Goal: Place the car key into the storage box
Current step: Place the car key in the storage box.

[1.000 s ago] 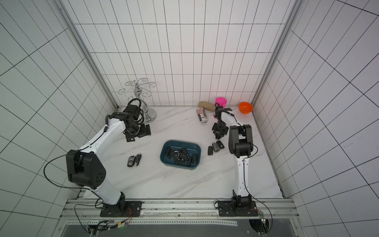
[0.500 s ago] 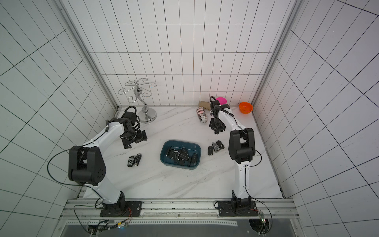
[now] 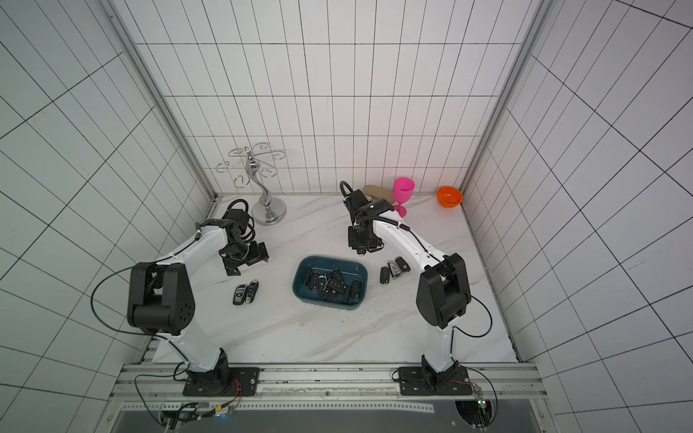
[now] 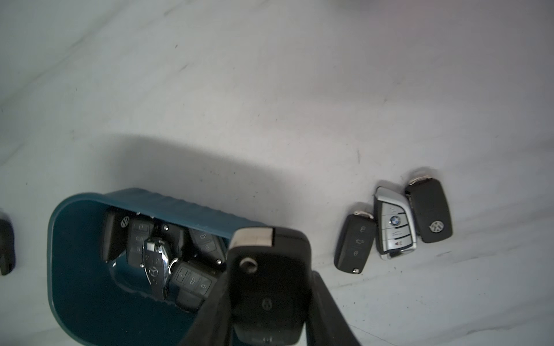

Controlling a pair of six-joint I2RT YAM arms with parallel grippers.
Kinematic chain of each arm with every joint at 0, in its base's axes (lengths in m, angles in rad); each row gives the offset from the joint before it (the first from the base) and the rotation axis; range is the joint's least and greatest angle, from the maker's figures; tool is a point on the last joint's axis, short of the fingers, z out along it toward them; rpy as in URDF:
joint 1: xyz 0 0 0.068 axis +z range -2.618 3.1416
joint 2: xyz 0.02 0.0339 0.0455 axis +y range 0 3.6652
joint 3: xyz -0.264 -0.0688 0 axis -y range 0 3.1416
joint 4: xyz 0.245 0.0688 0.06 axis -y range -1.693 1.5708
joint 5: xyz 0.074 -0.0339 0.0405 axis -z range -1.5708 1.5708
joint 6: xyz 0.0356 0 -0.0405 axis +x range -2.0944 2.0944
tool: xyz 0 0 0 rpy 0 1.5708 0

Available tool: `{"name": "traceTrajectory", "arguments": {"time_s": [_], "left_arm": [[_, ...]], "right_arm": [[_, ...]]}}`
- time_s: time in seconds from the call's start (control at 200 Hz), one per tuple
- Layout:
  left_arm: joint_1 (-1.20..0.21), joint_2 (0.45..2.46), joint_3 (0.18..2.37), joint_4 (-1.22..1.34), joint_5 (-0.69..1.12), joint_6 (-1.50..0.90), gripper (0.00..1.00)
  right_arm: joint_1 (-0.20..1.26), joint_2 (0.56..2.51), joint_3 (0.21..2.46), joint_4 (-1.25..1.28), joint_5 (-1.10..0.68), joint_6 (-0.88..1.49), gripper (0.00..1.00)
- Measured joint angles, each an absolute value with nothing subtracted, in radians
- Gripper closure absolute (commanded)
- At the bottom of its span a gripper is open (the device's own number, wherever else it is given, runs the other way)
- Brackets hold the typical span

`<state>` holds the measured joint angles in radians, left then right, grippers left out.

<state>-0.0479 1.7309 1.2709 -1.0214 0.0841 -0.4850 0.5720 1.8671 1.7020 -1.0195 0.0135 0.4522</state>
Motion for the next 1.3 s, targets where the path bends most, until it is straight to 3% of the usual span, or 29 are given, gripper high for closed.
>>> {"name": "traceTrajectory", "arguments": {"time_s": [0.385,0.929,1.109,1.299], "left_arm": [[-0.019,1.732,1.25,-1.004,0.116,-0.485,0.02],[-0.012,1.759,1.237,-0.998,0.126,-0.512,0.02],[-0.012,1.757,1.193,-0.98,0.138,-0.554,0.02],[-0.012,1.757,1.162,-0.966,0.151,-0.587,0.02]], "right_arm": [[0.675,1.775,1.484,-0.936,-0.12,0.386,0.89],[0.694,1.823,1.331,-0.826,-0.118,0.377,0.85],[0.694,1.856,1.333,-0.818,-0.106,0.377,0.54],[0.694,1.872,1.333,-0.81,-0.104,0.366,0.39]]}}
